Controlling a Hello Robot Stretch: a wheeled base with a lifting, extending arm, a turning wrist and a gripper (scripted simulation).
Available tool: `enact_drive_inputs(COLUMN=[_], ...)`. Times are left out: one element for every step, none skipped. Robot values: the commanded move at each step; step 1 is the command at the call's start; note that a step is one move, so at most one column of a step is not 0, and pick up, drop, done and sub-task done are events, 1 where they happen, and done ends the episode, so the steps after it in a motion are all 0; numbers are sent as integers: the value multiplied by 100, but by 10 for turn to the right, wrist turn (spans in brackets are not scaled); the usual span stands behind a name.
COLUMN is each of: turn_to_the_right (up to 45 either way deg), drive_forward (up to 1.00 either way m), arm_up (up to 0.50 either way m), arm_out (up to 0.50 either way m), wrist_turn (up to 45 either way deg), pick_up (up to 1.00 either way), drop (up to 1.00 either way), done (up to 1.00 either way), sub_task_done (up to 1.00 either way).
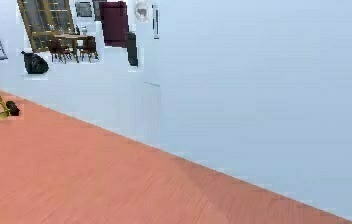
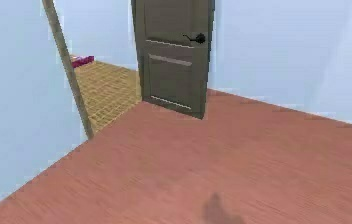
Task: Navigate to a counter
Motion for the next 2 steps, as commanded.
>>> enact_drive_inputs(turn_to_the_right=[-330, 0], drive_forward=[0, 100], arm_up=[0, 0], arm_out=[0, 0], wrist_turn=[0, 0], pick_up=[0, 0], drop=[0, 0], done=[0, 0], sub_task_done=[0, 0])
